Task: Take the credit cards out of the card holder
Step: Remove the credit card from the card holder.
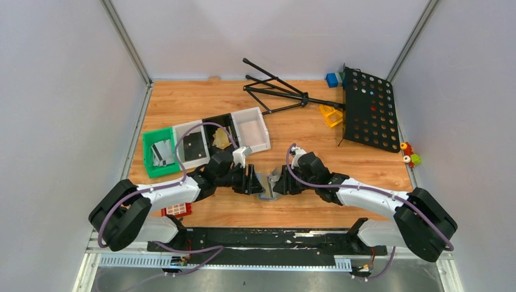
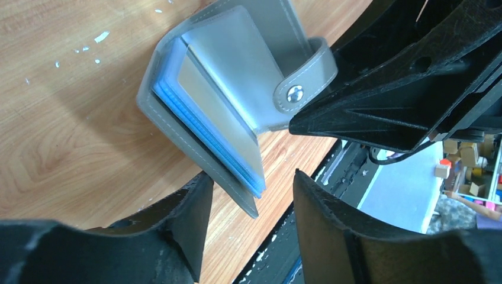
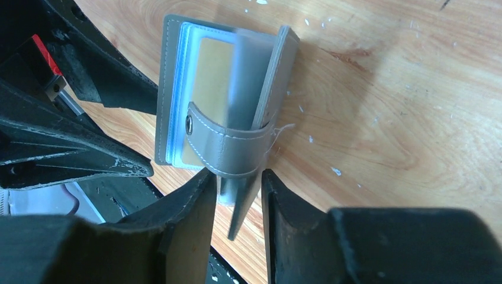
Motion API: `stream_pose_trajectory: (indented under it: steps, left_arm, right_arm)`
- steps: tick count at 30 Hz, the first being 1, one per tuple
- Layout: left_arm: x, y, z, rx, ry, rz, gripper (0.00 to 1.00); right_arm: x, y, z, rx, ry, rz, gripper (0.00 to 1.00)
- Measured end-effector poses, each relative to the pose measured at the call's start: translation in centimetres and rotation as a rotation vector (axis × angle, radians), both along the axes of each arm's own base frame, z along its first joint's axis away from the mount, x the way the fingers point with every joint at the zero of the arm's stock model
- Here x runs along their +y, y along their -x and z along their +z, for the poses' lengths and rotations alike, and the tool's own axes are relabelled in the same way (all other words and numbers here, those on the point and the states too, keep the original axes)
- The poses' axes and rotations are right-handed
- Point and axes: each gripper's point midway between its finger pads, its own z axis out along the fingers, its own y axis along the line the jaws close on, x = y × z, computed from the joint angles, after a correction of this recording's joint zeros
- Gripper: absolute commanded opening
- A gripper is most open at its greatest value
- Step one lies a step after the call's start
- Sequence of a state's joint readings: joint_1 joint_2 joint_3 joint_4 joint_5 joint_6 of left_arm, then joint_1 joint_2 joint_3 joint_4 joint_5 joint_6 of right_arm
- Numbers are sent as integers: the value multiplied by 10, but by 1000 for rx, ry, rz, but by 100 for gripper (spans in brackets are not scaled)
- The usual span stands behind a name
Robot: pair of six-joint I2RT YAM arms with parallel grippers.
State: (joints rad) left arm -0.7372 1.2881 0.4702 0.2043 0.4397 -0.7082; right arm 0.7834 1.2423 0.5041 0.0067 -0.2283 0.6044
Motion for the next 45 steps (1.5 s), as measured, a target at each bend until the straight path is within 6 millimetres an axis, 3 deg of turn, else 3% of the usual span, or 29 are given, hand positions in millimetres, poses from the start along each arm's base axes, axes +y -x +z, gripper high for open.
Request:
stream_pose_trajectory:
  steps: [7, 12, 21, 32, 40, 43, 45]
  left_arm:
    - [2, 2, -14, 35, -35, 4, 61]
    - [3, 0, -15, 35, -39, 12, 67]
    - [11, 0, -21, 37, -56, 68, 80]
    - [15, 4, -30, 79, -23, 116, 81]
    - [-3, 0, -30, 116, 62, 103, 72]
    - [-5, -1, -32, 121, 65, 107, 60]
    - [-5, -2, -35, 125, 57, 111, 49]
  right_arm:
    - [-3, 4, -9, 26, 6, -11, 17]
    - [-6, 7, -16, 43, 11, -19, 1]
    - [-15, 9, -27, 77, -14, -53, 0]
    - [-14, 13, -30, 90, -50, -49, 0]
    - [-13, 16, -30, 101, -69, -45, 0]
    - [-13, 17, -30, 103, -71, -46, 2]
    - [-13, 17, -30, 102, -72, -46, 14]
